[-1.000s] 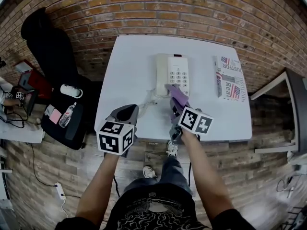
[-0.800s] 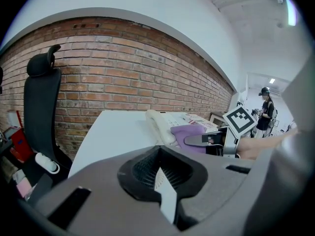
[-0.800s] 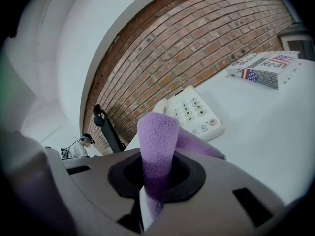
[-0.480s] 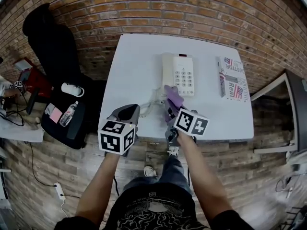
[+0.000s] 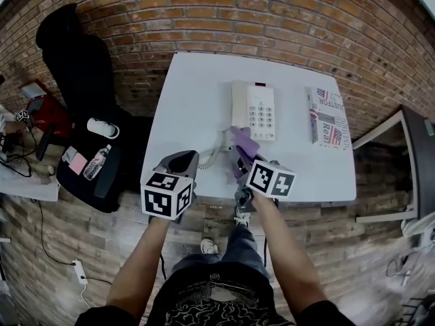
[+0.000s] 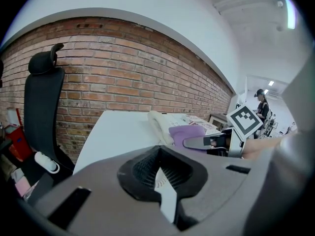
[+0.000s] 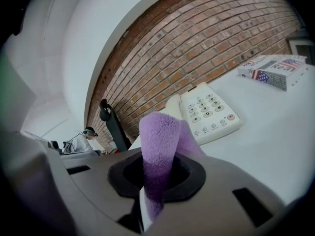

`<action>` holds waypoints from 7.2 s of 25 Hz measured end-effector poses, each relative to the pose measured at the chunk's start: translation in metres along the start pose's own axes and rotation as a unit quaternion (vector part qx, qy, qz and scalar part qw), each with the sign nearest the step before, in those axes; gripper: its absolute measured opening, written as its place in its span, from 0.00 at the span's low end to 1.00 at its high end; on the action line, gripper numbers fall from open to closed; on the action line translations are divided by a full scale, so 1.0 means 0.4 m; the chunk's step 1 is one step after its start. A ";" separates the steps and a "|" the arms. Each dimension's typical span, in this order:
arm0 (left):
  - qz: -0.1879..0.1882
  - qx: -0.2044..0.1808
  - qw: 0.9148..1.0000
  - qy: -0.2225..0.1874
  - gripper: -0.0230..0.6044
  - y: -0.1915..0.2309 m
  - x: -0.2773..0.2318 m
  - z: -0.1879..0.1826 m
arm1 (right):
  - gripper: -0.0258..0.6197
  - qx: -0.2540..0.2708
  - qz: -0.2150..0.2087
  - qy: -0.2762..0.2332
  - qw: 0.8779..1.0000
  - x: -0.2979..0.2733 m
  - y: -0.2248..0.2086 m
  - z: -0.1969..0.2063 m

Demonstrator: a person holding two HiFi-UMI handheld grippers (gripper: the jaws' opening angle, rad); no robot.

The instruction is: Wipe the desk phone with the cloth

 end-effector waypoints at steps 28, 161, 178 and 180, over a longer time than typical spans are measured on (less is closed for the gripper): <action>-0.085 0.034 0.995 -0.038 0.05 0.006 -0.151 -0.110 | 0.11 0.250 -0.164 0.071 0.952 -0.209 0.044 -0.477; -0.050 -0.031 0.997 -0.058 0.05 -0.052 0.006 -0.187 | 0.11 0.320 -0.106 0.046 0.940 0.146 0.081 -0.418; -0.026 -0.049 0.997 -0.060 0.05 -0.114 0.007 -0.195 | 0.11 0.265 -0.006 -0.109 0.958 0.322 0.025 -0.422; -0.026 -0.049 0.997 -0.061 0.05 -0.116 0.006 -0.195 | 0.11 0.266 -0.003 -0.110 0.958 0.326 0.022 -0.423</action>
Point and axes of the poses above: the fingertips, and each gripper's own axes: x backward along the fingers, y to its left, z out of its underside, the point moved 6 cm from there along x, backward along the fingers, and after that the axes turned 12 degrees about -y, right-handed, at the moved point
